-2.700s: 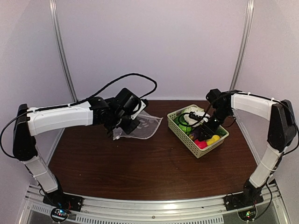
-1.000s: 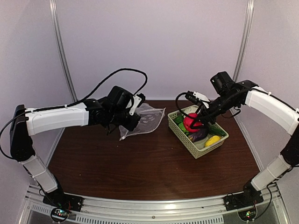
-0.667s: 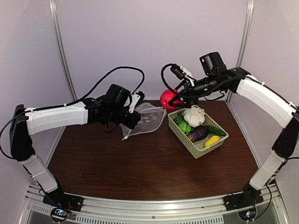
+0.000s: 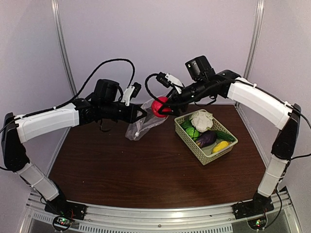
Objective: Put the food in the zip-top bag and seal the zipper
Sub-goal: Place the fake fruit in the zipper food storage bag.
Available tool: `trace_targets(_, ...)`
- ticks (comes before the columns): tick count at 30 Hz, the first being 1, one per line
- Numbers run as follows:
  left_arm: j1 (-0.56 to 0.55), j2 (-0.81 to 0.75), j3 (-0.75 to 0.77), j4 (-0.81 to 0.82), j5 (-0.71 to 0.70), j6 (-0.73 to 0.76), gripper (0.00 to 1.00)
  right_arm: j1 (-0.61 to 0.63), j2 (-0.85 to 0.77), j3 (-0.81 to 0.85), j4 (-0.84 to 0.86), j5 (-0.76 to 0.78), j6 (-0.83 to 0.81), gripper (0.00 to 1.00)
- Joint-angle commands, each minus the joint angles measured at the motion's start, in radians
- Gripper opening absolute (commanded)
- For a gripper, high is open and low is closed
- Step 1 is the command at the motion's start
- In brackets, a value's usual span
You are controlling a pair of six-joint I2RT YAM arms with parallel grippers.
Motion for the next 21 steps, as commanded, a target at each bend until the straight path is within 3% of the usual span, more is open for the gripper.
trace_targets(1, 0.003, -0.026, -0.028, 0.081, 0.071, -0.015, 0.00, 0.012, 0.038, 0.044, 0.013, 0.170, 0.039, 0.68)
trace_targets(7, 0.005, -0.032, -0.041, 0.096, 0.073, -0.019, 0.00, 0.043, 0.098, 0.090, -0.014, 0.236, 0.040, 0.70)
trace_targets(9, 0.009, -0.041, -0.052, 0.109, 0.066, -0.027, 0.00, 0.049, 0.111, 0.107, -0.022, 0.244, 0.039, 0.74)
trace_targets(12, 0.020, -0.052, -0.067, 0.121, 0.052, -0.041, 0.00, 0.052, 0.113, 0.121, -0.022, 0.257, 0.051, 0.88)
trace_targets(17, 0.034, -0.056, -0.070, 0.106, 0.003, -0.043, 0.00, 0.053, 0.089, 0.112, -0.026, 0.237, 0.047, 0.99)
trace_targets(21, 0.047, -0.048, -0.062, 0.085, -0.018, -0.040, 0.00, 0.052, 0.060, 0.112, -0.055, 0.180, 0.030, 1.00)
